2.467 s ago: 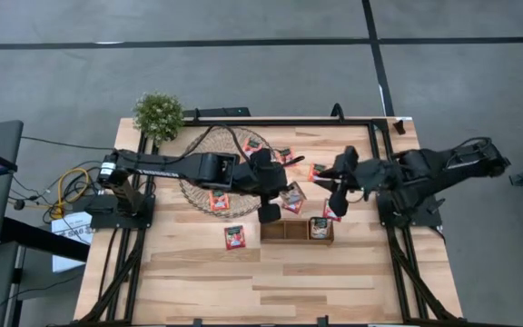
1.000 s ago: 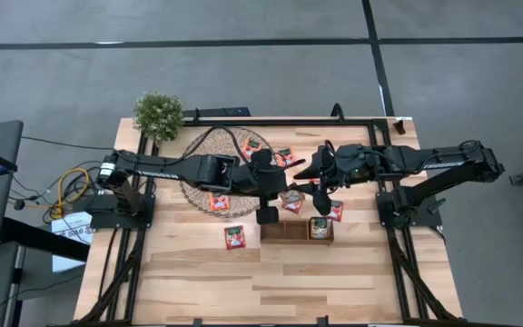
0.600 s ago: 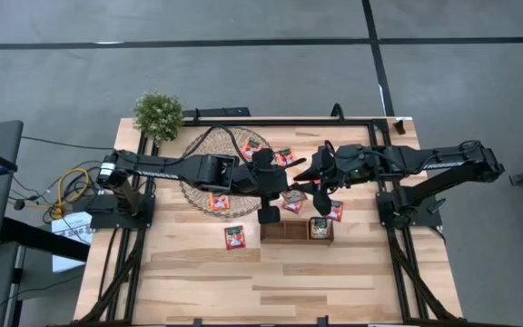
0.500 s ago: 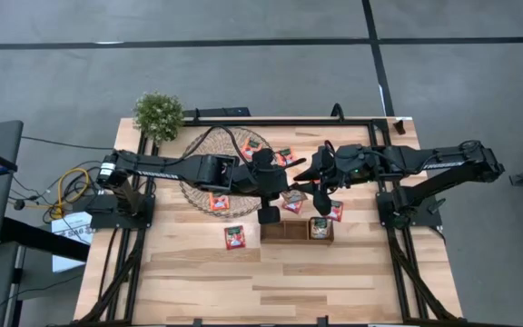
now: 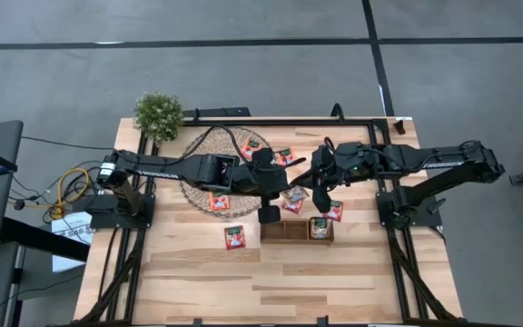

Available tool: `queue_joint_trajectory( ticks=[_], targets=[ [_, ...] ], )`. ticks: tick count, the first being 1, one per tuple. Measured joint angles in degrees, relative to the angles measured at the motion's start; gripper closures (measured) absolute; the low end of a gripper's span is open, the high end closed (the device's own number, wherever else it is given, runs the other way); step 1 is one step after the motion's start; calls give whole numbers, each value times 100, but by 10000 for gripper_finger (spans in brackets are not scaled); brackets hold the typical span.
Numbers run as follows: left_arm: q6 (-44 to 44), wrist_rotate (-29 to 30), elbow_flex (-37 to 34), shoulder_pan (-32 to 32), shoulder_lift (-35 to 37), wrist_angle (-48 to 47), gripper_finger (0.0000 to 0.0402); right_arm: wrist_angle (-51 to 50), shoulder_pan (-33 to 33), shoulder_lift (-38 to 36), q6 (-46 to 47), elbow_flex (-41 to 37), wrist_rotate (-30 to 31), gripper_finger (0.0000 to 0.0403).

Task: Pick & Place Tea
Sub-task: Put the brown tea bag into the right slot of the wooden organizer

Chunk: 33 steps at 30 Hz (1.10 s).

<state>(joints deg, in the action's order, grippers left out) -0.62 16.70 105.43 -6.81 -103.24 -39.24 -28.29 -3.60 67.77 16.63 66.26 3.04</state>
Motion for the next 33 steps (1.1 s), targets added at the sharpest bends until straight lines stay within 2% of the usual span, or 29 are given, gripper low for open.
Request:
queue_joint_trajectory(
  ticks=[11,16,19,27,33],
  targets=[
    [-28,-7,-2,0,0,31,401,-31,0,-2,191,0,-19,402],
    [-26,338,-2,-7,0,33,391,-37,2,-6,226,0,-10,402],
    [-26,492,-2,-7,0,56,368,-59,0,-4,244,0,-8,403],
    [-35,586,-2,-4,0,51,276,-99,0,-4,246,0,41,403],
    [-31,601,-2,-4,43,-122,244,-661,-13,-53,248,-4,494,403]
  ],
)
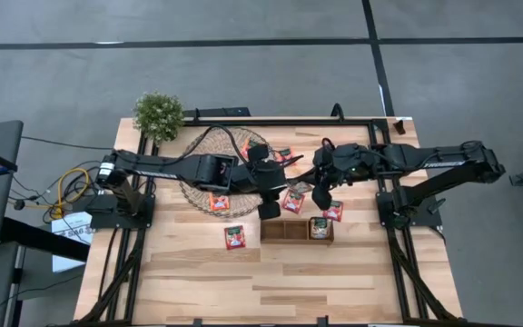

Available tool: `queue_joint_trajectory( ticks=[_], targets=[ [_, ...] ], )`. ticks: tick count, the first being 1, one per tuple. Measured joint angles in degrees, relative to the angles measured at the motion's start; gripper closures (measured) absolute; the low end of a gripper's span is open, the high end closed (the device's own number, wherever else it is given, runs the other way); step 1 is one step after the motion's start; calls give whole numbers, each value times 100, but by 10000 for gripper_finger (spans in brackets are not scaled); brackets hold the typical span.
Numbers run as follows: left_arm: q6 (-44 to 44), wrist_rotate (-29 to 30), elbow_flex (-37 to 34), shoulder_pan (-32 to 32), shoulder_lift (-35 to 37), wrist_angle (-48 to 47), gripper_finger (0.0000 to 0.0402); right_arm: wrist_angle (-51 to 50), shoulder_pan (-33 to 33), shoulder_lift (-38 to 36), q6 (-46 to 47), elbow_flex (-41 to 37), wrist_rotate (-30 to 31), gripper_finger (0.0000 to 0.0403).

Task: Pick & Place Tea
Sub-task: Put the brown tea bag into the right slot of the wooden organizer

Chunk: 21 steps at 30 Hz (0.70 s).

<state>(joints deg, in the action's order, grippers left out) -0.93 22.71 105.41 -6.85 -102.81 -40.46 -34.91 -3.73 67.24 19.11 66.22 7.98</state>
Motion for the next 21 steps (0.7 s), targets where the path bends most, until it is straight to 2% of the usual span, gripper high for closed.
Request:
queue_joint_trajectory(
  ticks=[3,7,14,17,21],
  targets=[
    [-18,149,0,0,11,-335,243,-299,-50,-55,85,1,51,403],
    [-417,543,0,1,11,-1064,243,-826,-349,-263,298,-11,711,403],
    [-1210,732,-1,96,10,-2239,243,-862,-1153,-1134,1170,-829,1605,403],
    [-1339,761,-228,87,22,-2142,243,-445,-1594,-1536,1597,-1448,2015,403],
    [-1650,755,-716,87,12,-1990,244,996,-2161,-1972,1708,-2447,2518,403]
  ],
)
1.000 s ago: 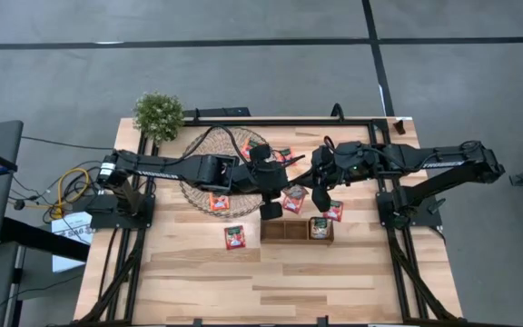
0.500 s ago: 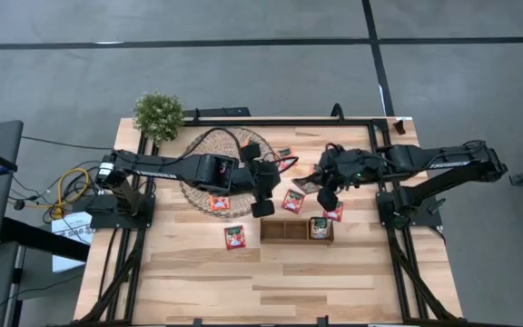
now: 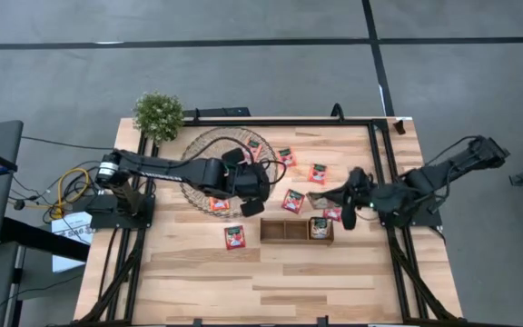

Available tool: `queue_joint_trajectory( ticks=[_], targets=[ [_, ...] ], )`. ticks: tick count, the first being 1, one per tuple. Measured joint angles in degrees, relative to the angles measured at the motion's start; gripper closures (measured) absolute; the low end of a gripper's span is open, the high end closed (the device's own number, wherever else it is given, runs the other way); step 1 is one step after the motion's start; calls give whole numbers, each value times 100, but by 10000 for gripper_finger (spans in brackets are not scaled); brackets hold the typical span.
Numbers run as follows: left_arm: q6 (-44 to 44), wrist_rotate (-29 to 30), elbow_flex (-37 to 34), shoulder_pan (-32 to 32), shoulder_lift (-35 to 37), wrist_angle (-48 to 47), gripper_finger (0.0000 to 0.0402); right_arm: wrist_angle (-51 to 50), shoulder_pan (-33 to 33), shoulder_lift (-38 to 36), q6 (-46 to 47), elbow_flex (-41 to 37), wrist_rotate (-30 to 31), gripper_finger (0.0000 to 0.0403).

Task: Pick & Place Tea
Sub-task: Put the brown tea bag into the right slot of the wooden organizer

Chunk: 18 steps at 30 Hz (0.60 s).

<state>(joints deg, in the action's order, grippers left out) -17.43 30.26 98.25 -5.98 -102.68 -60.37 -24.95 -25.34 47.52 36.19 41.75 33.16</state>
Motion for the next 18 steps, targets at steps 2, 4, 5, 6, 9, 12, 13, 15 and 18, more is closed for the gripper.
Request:
queue_joint_trajectory(
  ticks=[2,4,5,6,9,12,13,15,18],
  targets=[
    [-172,-68,-349,4,4,207,244,575,-208,-101,160,-451,215,403],
    [-329,-171,-644,3,-8,240,244,879,-385,-118,529,-832,424,403],
    [-416,-207,-749,0,-8,245,244,988,-481,-112,741,-994,559,403],
    [-503,-218,-848,-2,-2,281,244,1116,-592,-103,918,-1138,720,403],
    [-757,-275,-1075,-2,-4,283,244,1544,-963,-37,1301,-1490,1266,403],
    [-801,-257,-1190,-2,1,432,244,1682,-1354,74,1662,-1749,1719,403],
    [-826,-257,-1228,-2,1,468,244,1699,-1504,102,1834,-1838,1882,403],
    [-923,-261,-1293,-2,-1,578,244,1714,-1814,169,2218,-2011,2180,403],
    [-1042,-359,-1349,-2,-1,844,244,1764,-2267,269,2634,-2180,2570,403]
  ],
)
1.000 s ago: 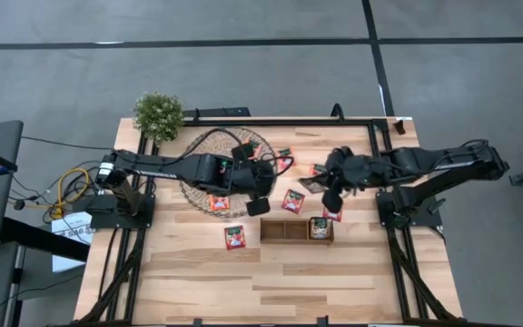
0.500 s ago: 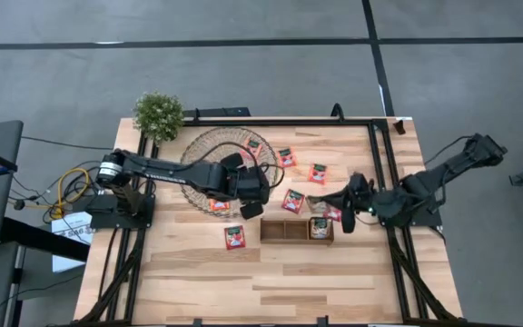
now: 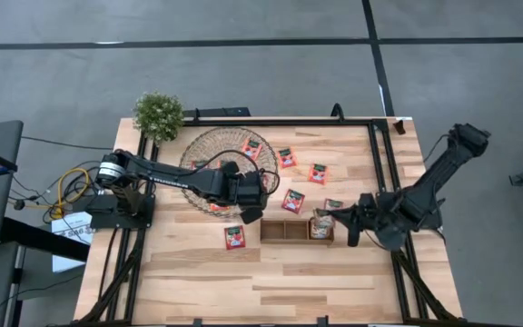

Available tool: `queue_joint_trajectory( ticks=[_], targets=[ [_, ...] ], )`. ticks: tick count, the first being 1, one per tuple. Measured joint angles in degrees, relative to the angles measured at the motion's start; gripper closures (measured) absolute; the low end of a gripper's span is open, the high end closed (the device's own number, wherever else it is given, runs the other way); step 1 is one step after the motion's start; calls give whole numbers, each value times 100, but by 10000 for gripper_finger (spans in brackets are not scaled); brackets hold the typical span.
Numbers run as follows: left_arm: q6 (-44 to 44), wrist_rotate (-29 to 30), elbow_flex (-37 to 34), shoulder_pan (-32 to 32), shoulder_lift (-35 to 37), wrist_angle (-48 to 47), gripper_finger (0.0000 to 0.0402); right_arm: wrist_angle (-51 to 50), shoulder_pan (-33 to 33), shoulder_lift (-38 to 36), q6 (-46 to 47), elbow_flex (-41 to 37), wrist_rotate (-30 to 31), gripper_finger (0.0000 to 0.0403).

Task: Pick & Place Tea
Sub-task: Put the brown tea bag into the right slot of the wooden organizer

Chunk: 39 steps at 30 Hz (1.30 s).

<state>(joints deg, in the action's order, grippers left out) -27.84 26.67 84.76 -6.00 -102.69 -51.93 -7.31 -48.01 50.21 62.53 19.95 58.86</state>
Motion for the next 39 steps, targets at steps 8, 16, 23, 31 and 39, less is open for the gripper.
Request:
queue_joint_trajectory(
  ticks=[8,16,23,31,39],
  targets=[
    [1,-173,-6,7,0,540,244,26,-633,301,236,-182,438,403],
    [8,-276,-6,-26,0,498,244,68,-625,705,653,-182,1052,403],
    [264,-334,-6,-42,0,195,244,637,-625,1302,800,-186,1098,403],
    [637,-1037,-6,-39,0,193,244,802,-625,1582,797,-186,1078,403],
    [1352,-1746,-311,215,186,1283,244,788,-625,1583,756,-186,1048,403]
  ],
)
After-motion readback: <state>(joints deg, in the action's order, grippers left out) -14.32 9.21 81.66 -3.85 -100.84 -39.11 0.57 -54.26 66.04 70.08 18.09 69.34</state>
